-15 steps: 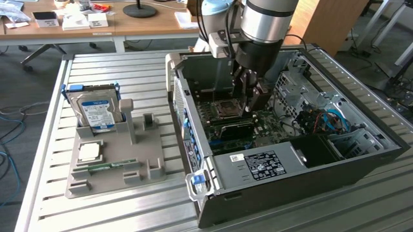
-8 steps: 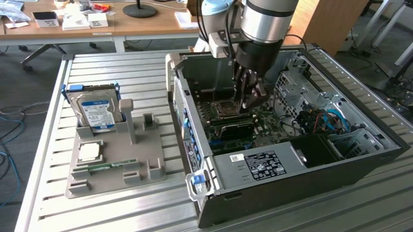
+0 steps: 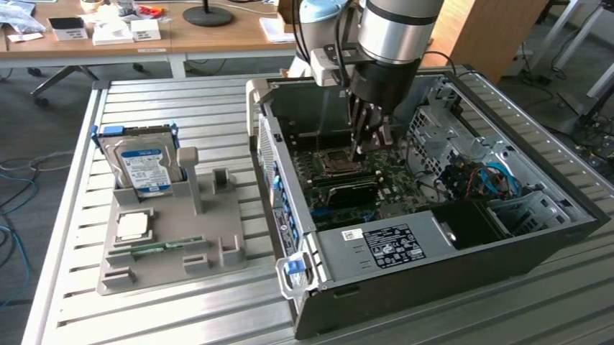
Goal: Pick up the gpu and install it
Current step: 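Press down on the gpu until it lock into place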
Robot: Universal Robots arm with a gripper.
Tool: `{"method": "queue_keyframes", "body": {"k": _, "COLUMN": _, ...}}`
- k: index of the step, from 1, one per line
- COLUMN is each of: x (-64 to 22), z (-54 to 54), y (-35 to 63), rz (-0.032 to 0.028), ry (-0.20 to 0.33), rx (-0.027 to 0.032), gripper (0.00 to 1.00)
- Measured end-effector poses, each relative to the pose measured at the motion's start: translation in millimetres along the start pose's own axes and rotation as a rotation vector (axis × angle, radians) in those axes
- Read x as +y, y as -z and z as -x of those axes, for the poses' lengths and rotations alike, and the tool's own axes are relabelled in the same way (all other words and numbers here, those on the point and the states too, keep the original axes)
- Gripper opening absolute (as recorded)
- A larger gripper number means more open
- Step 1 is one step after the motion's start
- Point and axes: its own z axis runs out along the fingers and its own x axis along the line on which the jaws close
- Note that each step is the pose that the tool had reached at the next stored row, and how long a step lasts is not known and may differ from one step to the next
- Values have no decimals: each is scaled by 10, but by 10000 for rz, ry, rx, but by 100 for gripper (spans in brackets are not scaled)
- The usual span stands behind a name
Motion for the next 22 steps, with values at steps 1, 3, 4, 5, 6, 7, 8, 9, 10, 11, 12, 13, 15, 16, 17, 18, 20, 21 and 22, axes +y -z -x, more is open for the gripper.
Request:
{"method": "queue_keyframes", "body": {"k": 1, "x": 0, "z": 0, "y": 0, "rz": 0, "ry": 0, "rx": 0, "gripper": 11}}
{"method": "queue_keyframes", "body": {"k": 3, "x": 0, "z": 0, "y": 0, "rz": 0, "ry": 0, "rx": 0, "gripper": 11}}
{"method": "queue_keyframes", "body": {"k": 4, "x": 0, "z": 0, "y": 0, "rz": 0, "ry": 0, "rx": 0, "gripper": 11}}
{"method": "queue_keyframes", "body": {"k": 5, "x": 0, "z": 0, "y": 0, "rz": 0, "ry": 0, "rx": 0, "gripper": 11}}
{"method": "queue_keyframes", "body": {"k": 6, "x": 0, "z": 0, "y": 0, "rz": 0, "ry": 0, "rx": 0, "gripper": 11}}
{"method": "queue_keyframes", "body": {"k": 7, "x": 0, "z": 0, "y": 0, "rz": 0, "ry": 0, "rx": 0, "gripper": 11}}
{"method": "queue_keyframes", "body": {"k": 8, "x": 0, "z": 0, "y": 0, "rz": 1, "ry": 0, "rx": 0, "gripper": 11}}
{"method": "queue_keyframes", "body": {"k": 9, "x": 0, "z": 0, "y": 0, "rz": 0, "ry": 0, "rx": 0, "gripper": 11}}
{"method": "queue_keyframes", "body": {"k": 10, "x": 0, "z": 0, "y": 0, "rz": 0, "ry": 0, "rx": 0, "gripper": 11}}
{"method": "queue_keyframes", "body": {"k": 11, "x": 0, "z": 0, "y": 0, "rz": 0, "ry": 0, "rx": 0, "gripper": 11}}
{"method": "queue_keyframes", "body": {"k": 12, "x": 0, "z": 0, "y": 0, "rz": 0, "ry": 0, "rx": 0, "gripper": 11}}
{"method": "queue_keyframes", "body": {"k": 13, "x": 0, "z": 0, "y": -1, "rz": 1, "ry": 1, "rx": 1, "gripper": 11}}
{"method": "queue_keyframes", "body": {"k": 15, "x": 0, "z": 0, "y": -17, "rz": 0, "ry": 0, "rx": 0, "gripper": 11}}
{"method": "queue_keyframes", "body": {"k": 16, "x": 0, "z": -1, "y": -26, "rz": 0, "ry": 0, "rx": 0, "gripper": 11}}
{"method": "queue_keyframes", "body": {"k": 17, "x": 0, "z": -1, "y": -35, "rz": 0, "ry": 1, "rx": 0, "gripper": 11}}
{"method": "queue_keyframes", "body": {"k": 18, "x": 1, "z": -1, "y": -44, "rz": 0, "ry": 0, "rx": 0, "gripper": 11}}
{"method": "queue_keyframes", "body": {"k": 20, "x": 1, "z": -2, "y": -66, "rz": 0, "ry": 0, "rx": 0, "gripper": 11}}
{"method": "queue_keyframes", "body": {"k": 21, "x": 1, "z": -2, "y": -76, "rz": 0, "ry": 1, "rx": -1, "gripper": 11}}
{"method": "queue_keyframes", "body": {"k": 22, "x": 1, "z": -2, "y": -85, "rz": 0, "ry": 1, "rx": 0, "gripper": 11}}
